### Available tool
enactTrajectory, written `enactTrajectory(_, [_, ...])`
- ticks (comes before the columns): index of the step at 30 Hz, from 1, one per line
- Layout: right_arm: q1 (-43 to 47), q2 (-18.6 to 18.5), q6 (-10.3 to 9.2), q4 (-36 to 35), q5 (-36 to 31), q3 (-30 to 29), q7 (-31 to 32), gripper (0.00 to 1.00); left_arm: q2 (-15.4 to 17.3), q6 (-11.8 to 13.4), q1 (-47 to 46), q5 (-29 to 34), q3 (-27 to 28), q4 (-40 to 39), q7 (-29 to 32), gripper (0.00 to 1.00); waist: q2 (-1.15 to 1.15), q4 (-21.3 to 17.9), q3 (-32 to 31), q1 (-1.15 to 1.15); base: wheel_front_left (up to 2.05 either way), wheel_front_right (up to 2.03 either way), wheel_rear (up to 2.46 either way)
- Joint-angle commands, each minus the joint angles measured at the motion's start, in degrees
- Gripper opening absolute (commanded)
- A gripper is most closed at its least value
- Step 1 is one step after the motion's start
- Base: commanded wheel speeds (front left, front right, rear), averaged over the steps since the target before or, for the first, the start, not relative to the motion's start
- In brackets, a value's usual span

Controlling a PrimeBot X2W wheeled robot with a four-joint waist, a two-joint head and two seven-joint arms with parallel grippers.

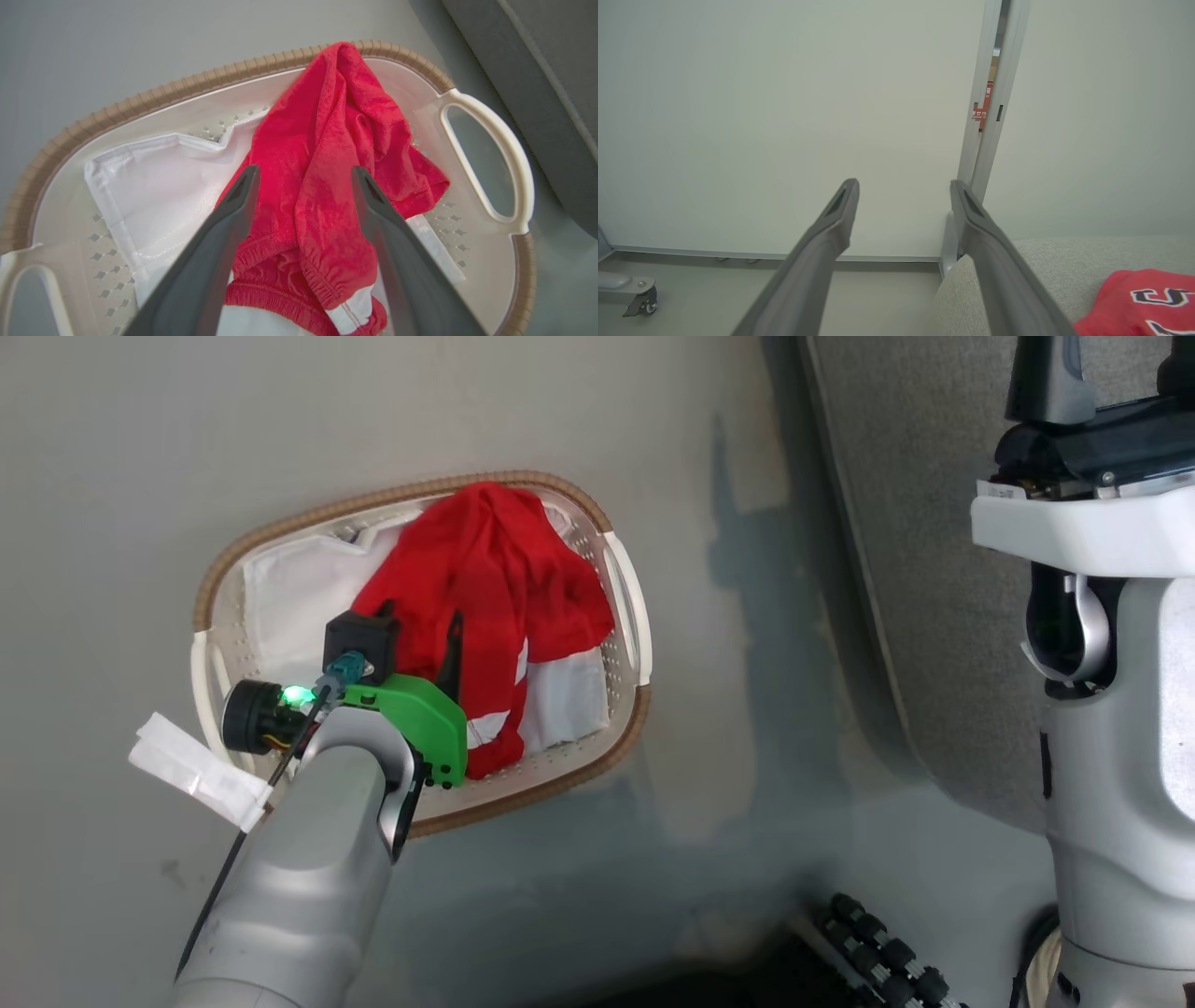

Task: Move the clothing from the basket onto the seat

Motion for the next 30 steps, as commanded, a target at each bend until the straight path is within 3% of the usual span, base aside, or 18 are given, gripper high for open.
enactTrajectory(1, [-0.81,-0.06,-0.08,-0.53,0.35,-0.15,0.01,1.00,0.48,0.10,-2.14,0.47,-0.26,1.12,-0.03,1.00,0.00,-3.55,5.51,0.00,0.00,0.00,0.00])
enactTrajectory(14, [-3.01,-0.09,-0.08,-2.08,1.84,-0.47,0.01,1.00,1.70,-0.44,-11.03,2.59,-1.97,10.76,-0.03,1.00,0.00,-6.24,11.69,0.00,0.00,0.00,0.00])
enactTrajectory(30, [-1.46,-0.09,-0.08,-1.68,1.75,-1.34,0.01,1.00,1.39,-3.23,-15.81,4.14,-6.42,14.01,0.18,1.00,0.00,-5.77,13.32,0.00,0.00,0.00,0.00])
